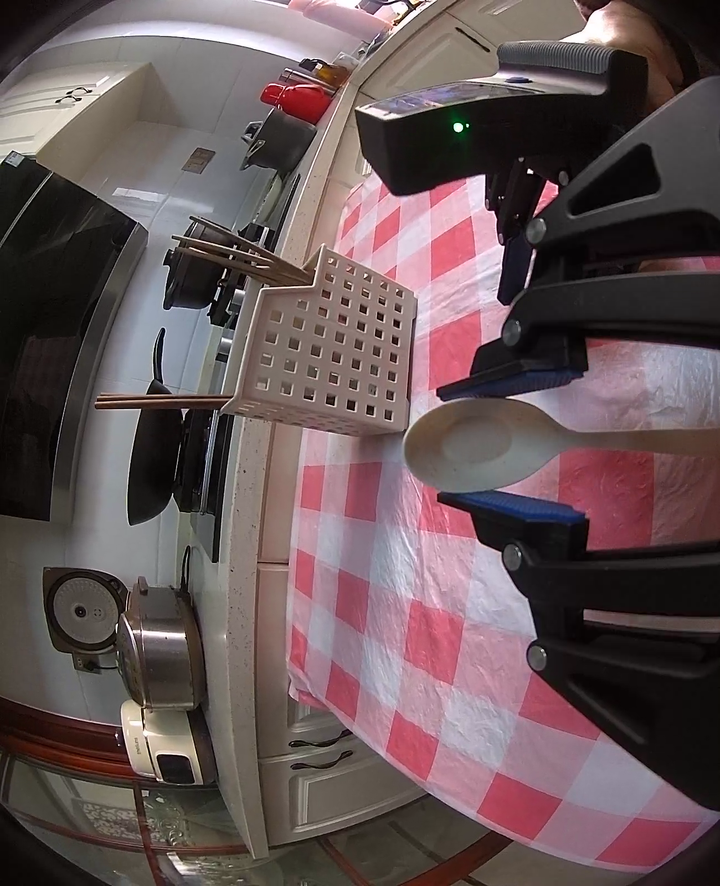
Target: Organize utensils
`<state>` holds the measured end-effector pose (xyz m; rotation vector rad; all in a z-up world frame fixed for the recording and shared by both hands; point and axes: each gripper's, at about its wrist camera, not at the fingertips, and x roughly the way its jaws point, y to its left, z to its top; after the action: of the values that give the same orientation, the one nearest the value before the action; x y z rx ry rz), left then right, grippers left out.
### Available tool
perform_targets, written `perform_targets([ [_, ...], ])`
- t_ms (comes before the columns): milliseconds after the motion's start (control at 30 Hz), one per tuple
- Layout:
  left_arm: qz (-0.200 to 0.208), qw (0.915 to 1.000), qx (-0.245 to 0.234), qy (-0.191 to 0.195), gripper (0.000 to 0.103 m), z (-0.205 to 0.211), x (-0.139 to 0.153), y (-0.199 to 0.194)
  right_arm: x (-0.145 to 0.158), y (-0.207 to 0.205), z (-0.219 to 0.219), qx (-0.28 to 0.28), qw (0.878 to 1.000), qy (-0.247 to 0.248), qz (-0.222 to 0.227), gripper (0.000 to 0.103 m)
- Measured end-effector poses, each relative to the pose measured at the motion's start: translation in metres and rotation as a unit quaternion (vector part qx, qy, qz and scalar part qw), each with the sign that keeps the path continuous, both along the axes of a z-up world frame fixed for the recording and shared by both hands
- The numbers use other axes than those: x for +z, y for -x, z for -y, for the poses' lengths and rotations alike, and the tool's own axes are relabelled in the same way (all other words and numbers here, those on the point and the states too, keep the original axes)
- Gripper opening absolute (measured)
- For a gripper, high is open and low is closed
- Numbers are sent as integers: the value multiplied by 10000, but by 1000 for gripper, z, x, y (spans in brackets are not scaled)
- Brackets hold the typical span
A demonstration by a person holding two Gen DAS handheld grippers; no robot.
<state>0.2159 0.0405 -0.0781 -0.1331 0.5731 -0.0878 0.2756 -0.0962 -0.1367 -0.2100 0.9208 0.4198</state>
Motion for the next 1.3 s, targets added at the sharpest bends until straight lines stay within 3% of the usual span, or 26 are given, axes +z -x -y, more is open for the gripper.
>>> perform_targets([
  [167, 18, 10000, -70, -39, 30, 8, 3, 2, 32, 12, 29, -150, 9955, -754, 552, 35],
  [333, 95, 9998, -166, -76, 30, 17, 13, 2, 58, 25, 56, -316, 9878, -1092, 1063, 34],
  [567, 213, 9992, -304, -145, 30, 28, 26, -2, 70, 32, 77, -515, 9820, -1260, 1310, 34],
  [1000, 369, 9979, -443, -310, 30, 39, 50, -25, 96, 27, 73, -424, 9770, -1184, 1723, 29],
  [1067, 443, 9972, -481, -364, 30, 43, 61, -35, 105, 20, 73, -451, 9761, -1152, 1786, 11],
  [1200, 566, 9959, -543, -441, 30, 49, 83, -56, 120, 4, 79, -522, 9749, -1125, 1847, 9],
  [1300, 645, 9955, -513, -469, 30, 52, 92, -68, 114, -7, 83, -536, 9792, -1074, 1636, 9],
])
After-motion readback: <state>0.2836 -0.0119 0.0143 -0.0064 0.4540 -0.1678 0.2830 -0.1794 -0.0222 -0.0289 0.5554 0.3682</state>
